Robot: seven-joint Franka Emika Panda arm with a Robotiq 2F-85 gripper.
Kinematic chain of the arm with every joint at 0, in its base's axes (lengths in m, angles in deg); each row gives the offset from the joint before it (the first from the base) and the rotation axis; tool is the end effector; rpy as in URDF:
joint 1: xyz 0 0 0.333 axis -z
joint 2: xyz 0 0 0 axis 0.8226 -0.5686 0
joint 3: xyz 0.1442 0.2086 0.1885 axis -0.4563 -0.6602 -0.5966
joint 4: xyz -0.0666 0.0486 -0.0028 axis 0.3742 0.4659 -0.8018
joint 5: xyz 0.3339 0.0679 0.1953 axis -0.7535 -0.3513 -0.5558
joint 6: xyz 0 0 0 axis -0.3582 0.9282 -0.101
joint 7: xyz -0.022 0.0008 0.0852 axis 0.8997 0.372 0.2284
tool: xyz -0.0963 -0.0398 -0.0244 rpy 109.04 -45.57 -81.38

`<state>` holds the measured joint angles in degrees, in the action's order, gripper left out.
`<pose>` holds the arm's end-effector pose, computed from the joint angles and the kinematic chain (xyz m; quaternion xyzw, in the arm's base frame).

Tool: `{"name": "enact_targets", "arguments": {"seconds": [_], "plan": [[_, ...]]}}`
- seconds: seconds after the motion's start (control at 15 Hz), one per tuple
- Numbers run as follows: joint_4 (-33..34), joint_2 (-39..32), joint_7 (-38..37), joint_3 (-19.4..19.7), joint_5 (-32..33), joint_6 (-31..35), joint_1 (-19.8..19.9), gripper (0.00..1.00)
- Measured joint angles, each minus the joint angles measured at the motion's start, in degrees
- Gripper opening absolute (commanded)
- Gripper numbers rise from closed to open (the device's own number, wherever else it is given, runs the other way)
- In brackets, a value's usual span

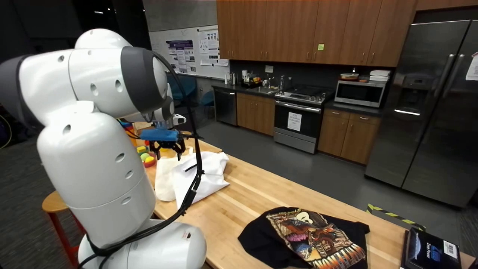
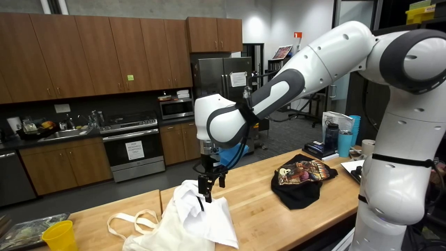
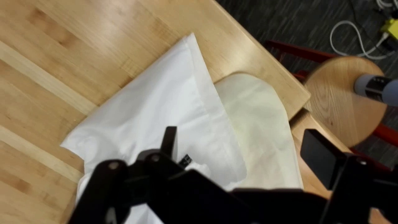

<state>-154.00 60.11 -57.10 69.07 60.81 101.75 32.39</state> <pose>0.3718 0.3374 0.4104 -0.9671 -0.2525 0.0153 0.0283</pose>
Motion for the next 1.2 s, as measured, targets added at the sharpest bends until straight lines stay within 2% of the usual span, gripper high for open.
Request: {"name": "enact_targets", "arguments": {"seconds": [0.2, 0.33, 0.6, 0.73, 0.87, 1.13, 1.2], "plan": [[3.7, -2.8, 1.6, 0.7, 2.5, -10.6, 2.5, 1.0], [5.0, -4.1, 1.9, 2.2, 3.2, -12.0, 5.0, 1.0], [4.1, -4.0, 0.5, 5.7, 2.9, -3.7, 9.6, 1.0], [1.6, -3.2, -0.8, 7.1, 1.9, 1.6, 11.3, 1.0], [-3.1, -1.3, -2.7, 8.0, 0.1, 7.4, 12.4, 1.0], [-16.7, 5.7, -9.0, 8.4, -2.8, 19.0, 13.2, 1.0], [-18.7, 6.9, -9.4, 8.2, -2.8, 19.9, 13.2, 1.0]]}}
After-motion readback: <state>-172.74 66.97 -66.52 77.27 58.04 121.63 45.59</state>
